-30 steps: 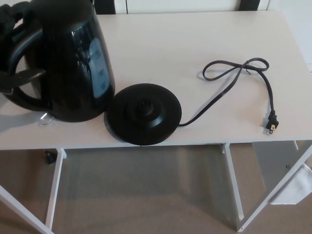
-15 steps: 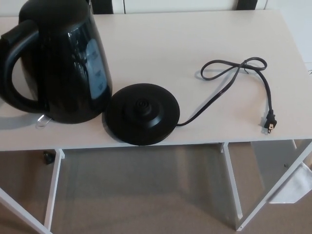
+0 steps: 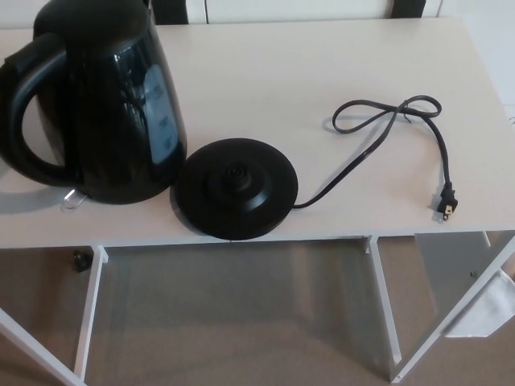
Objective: The robot walk towards a table in front and uses its left hand to pick up the pot from the base and places it on the table
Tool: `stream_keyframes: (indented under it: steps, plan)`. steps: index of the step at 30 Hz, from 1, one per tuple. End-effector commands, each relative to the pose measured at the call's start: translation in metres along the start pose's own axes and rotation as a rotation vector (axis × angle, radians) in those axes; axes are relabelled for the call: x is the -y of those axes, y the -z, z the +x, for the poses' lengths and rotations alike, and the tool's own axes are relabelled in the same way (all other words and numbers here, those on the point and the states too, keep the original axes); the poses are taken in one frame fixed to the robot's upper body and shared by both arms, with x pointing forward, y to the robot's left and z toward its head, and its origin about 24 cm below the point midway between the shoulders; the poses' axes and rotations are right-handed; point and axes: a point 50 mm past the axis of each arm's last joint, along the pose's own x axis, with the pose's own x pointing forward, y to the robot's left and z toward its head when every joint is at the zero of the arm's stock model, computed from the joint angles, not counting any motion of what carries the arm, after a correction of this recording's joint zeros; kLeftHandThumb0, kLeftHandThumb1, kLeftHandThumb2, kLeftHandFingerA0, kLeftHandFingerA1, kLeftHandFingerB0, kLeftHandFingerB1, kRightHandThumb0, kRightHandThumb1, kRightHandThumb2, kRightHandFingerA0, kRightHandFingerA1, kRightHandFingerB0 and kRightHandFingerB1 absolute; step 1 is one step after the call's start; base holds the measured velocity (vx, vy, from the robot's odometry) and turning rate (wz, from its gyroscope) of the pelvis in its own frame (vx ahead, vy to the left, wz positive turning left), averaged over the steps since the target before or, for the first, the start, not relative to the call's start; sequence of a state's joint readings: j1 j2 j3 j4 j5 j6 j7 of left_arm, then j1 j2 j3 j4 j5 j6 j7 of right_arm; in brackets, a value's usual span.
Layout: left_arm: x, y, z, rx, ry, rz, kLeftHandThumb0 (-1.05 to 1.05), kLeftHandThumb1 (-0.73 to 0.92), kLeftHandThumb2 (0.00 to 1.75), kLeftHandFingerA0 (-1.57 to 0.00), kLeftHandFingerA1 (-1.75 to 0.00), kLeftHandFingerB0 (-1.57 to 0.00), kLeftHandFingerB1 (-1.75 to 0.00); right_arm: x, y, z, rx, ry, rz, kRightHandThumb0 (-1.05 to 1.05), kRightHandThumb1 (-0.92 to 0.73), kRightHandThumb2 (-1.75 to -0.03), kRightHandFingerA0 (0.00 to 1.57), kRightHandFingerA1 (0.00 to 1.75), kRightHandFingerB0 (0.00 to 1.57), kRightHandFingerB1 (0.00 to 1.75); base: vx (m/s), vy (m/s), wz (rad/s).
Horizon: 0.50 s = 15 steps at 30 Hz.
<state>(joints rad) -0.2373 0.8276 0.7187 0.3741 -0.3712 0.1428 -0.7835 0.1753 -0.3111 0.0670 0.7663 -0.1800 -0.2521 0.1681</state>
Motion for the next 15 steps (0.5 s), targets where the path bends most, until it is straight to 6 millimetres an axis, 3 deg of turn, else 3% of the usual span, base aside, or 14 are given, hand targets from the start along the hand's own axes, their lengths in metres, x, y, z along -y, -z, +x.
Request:
stream_keyframes:
  steps: [1,4,10,11,12,15]
  plan:
    - [0.06,0.091,-0.1,-0.197,0.201,-0.125,-0.74,0.41,0.74,0.0,-0.13,0.0,-0.06,-0.008,0.017,-0.008,-0.031,0.022,0.038,-0.36,-0.65,-0.58,0.67,0.43,0.53,0.39,0.0,0.0,0.0]
    - [0.106,0.134,-0.146,-0.36,0.237,-0.233,-0.72,0.44,0.84,0.0,-0.18,0.0,-0.11,-0.017,0.019,-0.009,-0.023,0.076,0.111,-0.38,-0.62,-0.58,0.62,0.44,0.53,0.4,0.0,0.0,0.0]
    - [0.154,0.175,-0.192,-0.534,0.219,-0.364,-0.78,0.53,0.92,0.0,-0.24,0.0,-0.14,-0.017,0.029,-0.017,-0.027,0.126,0.118,-0.49,-0.67,-0.6,0.52,0.41,0.47,0.38,0.0,0.0,0.0]
    - [0.164,0.186,-0.204,-0.609,0.216,-0.455,-0.67,0.69,0.62,-0.03,-0.26,-0.01,-0.19,-0.016,0.03,-0.019,-0.027,0.128,0.127,-0.54,-0.68,-0.61,0.46,0.38,0.38,0.35,0.0,0.0,0.0]
    - [0.174,0.194,-0.213,-0.664,0.214,-0.525,-0.77,0.5,0.88,-0.02,-0.25,-0.04,-0.15,-0.016,0.031,-0.02,-0.025,0.135,0.139,-0.57,-0.68,-0.62,0.43,0.38,0.34,0.34,0.0,0.0,0.0]
    - [0.191,0.204,-0.221,-0.733,0.226,-0.6,-0.73,0.46,0.85,-0.04,-0.23,-0.07,-0.18,-0.015,0.033,-0.021,-0.028,0.147,0.161,-0.59,-0.68,-0.61,0.41,0.37,0.32,0.33,0.0,0.0,0.0]
